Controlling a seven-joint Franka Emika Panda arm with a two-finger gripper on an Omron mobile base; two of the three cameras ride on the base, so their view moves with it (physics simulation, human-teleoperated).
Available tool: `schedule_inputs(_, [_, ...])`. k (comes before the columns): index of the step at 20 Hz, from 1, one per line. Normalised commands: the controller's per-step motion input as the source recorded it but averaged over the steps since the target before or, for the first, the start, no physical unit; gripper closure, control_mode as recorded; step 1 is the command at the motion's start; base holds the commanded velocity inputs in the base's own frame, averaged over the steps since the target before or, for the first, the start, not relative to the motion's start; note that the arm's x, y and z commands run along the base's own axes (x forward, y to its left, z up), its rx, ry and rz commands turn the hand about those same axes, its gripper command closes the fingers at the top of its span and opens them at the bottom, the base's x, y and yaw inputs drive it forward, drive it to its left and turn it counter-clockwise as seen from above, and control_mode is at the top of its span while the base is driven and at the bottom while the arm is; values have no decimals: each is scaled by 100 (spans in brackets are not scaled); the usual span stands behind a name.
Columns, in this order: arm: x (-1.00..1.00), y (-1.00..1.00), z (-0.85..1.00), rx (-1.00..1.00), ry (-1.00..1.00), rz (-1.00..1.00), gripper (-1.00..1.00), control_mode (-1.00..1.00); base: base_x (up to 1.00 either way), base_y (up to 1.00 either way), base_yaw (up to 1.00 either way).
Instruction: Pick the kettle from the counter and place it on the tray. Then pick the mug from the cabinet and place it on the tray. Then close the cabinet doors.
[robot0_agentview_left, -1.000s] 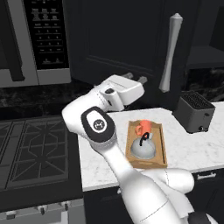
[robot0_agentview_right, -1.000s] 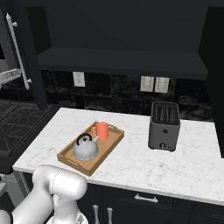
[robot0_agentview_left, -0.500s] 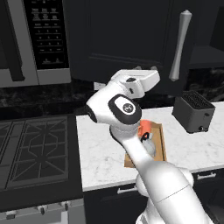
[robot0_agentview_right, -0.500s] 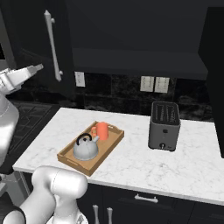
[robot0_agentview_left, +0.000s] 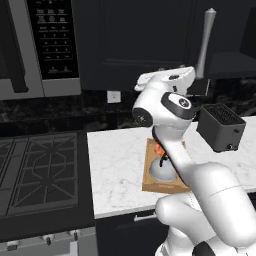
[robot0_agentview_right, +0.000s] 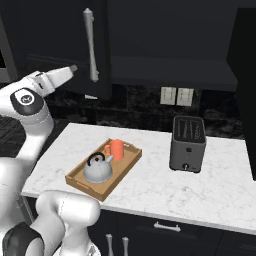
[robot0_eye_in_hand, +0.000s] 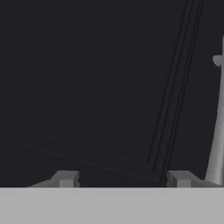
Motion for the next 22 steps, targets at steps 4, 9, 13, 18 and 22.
schedule_inputs(4, [100,-38,0,4,16,34,-100,-100,0,0,0])
schedule_inputs(9, [100,-29,0,4,19,33,-100,-100,0,0,0])
schedule_inputs(13, [99,-15,-2,4,18,28,-100,-100,0,0,0])
schedule_inputs(18, [79,-3,-10,4,15,16,-100,-100,0,0,0])
schedule_inputs(22, [-9,12,0,2,28,6,-100,-100,0,0,0])
